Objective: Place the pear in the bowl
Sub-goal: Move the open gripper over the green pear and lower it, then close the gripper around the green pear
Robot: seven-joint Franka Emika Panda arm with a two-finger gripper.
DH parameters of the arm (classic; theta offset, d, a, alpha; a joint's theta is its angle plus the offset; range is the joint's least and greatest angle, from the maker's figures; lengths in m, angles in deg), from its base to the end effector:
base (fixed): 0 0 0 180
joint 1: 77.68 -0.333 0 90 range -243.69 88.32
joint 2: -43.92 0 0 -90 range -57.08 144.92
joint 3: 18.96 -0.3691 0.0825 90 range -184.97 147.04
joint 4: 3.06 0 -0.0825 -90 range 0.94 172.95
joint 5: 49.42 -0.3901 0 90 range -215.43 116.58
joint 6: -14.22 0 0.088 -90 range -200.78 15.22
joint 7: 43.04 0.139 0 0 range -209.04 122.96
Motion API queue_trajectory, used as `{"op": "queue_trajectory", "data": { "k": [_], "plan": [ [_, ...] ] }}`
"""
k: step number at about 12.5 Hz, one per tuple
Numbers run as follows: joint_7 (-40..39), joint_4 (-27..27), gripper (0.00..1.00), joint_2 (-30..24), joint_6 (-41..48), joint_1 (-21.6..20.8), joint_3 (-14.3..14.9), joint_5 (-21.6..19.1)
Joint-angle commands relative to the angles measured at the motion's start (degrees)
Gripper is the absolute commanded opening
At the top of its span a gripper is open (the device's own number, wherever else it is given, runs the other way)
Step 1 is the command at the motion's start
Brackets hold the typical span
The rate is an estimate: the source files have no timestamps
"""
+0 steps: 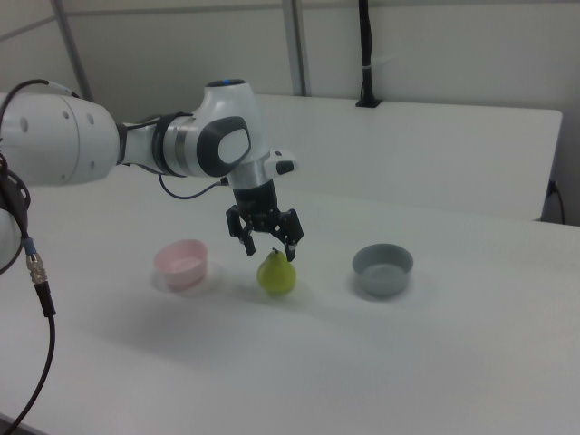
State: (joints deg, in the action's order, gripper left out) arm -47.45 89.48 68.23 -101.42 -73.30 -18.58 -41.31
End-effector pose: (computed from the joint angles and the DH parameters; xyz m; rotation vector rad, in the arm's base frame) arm 0.6945 -0.0696 0.3928 3.0124 0.0861 -0.0474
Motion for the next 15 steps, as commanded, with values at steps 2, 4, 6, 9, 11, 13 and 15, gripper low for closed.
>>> {"op": "queue_trajectory", "data": {
  "k": [2,4,6,9,11,13,15],
  "plan": [
    [-1.13,0.98,1.00,1.96,-3.01,-0.60,0.14,0.76],
    [-1.13,0.81,1.00,3.01,-3.10,-0.69,0.14,0.85],
    [-1.04,1.42,1.00,3.20,-5.12,-0.69,0.14,0.85],
    [-1.04,1.51,0.95,3.54,-5.12,-0.69,0.14,0.85],
    [-1.04,1.60,0.70,3.63,-5.12,-0.69,0.14,0.94],
    [-1.04,1.51,0.47,3.63,-5.12,-0.69,0.14,0.94],
    [-1.04,1.42,0.40,3.55,-4.95,-0.78,0.14,0.94]
  ]
}}
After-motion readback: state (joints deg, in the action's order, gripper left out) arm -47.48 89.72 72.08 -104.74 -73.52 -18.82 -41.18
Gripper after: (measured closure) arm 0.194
